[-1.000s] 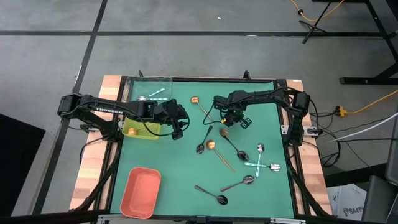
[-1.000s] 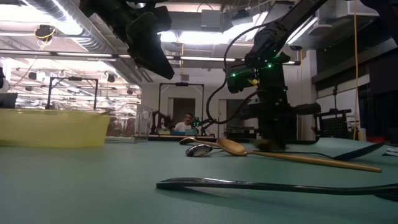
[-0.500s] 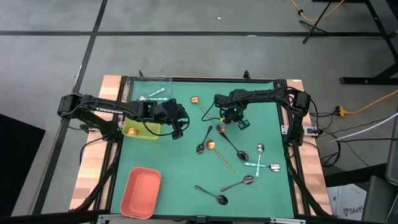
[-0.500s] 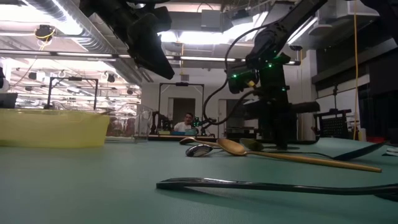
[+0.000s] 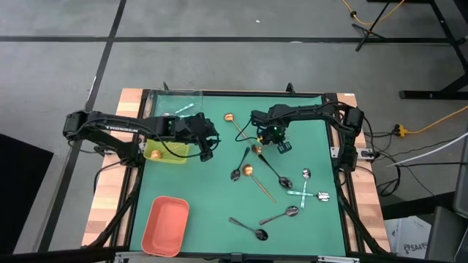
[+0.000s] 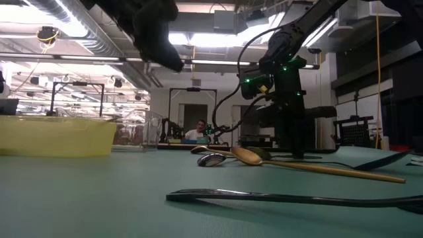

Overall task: Sort silverware by color (type)
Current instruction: Put the gold spoon into the yellow bin

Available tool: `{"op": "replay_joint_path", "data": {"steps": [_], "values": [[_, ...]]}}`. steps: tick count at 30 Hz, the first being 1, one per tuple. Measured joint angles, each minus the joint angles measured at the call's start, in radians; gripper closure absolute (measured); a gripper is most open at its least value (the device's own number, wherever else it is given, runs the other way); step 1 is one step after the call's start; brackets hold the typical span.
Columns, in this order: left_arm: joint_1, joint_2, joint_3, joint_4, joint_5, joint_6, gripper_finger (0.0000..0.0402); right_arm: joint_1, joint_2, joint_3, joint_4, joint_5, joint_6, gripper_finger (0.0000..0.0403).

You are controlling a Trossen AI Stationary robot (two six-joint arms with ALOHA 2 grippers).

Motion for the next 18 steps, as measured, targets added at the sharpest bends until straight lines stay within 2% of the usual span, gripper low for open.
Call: {"op": "replay_joint_path", "data": {"steps": [7, 18], "values": [[0.0, -0.09, 0.0, -0.034, 0.003, 0.0, 0.0285, 0.023, 0.001, 0.103, -0.007, -0.112, 0.041, 0.0402], [0.0, -0.208, 0.0, -0.181, 0.003, -0.007, 0.0285, 0.105, -0.001, 0.249, -0.01, -0.109, 0.068, 0.0402]]}}
